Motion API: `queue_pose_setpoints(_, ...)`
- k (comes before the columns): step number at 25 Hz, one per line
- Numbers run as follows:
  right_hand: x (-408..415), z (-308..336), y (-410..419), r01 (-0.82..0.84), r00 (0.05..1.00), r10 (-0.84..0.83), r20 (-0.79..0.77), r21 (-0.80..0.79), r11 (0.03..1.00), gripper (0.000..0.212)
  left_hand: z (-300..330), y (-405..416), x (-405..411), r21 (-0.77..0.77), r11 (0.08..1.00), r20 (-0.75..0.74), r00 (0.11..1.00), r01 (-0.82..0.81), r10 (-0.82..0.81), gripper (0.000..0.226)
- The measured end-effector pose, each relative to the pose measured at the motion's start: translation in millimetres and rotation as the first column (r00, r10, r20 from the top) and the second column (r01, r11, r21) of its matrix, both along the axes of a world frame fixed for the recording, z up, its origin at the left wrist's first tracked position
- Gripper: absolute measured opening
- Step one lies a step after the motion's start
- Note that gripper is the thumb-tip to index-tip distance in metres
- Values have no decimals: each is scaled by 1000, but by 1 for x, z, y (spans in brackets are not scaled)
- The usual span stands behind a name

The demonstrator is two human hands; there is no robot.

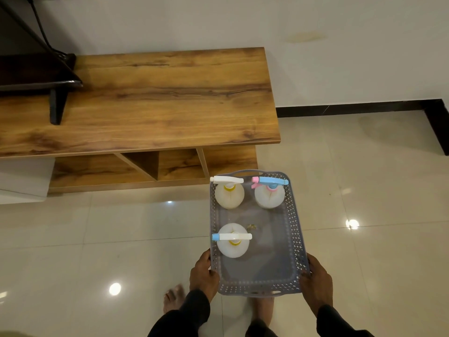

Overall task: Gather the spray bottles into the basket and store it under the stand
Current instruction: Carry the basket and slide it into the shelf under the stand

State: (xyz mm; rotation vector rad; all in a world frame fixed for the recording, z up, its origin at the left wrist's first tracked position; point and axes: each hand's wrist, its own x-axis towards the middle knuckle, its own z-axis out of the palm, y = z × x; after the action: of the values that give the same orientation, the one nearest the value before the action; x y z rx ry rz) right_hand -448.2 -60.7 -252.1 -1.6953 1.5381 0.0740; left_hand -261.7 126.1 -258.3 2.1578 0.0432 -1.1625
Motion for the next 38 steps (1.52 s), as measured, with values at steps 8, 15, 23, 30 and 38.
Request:
queue_pose_setpoints(8, 35, -68, -32, 4, 1000, -4, 4, 1, 1000, 41, -67, -35, 35, 27, 1000, 11, 1000, -10, 10, 55)
queue_pose_setpoints(15, 79, -112, -74, 1, 999, -1, 54, -7, 1000, 45, -108, -76, 81, -4, 1000, 35, 999, -14, 14, 44)
queue_pose_setpoints(23, 135, -143, -123, -121, 987, 131, 96, -100, 988, 39, -142, -115, 134, -3, 999, 55, 997, -53, 53, 39)
queue_pose_setpoints(30, 171, -166, -148, -169, 964, 200, 175, -181, 969, 50, -159, -140, 170, -26, 998, 123, 991, -59, 62, 30)
queue_pose_setpoints(38, 200, -191, -169, -73, 975, 98, 200, -126, 989, 24, -170, -152, 178, -40, 957, 178, 941, -287, 289, 17)
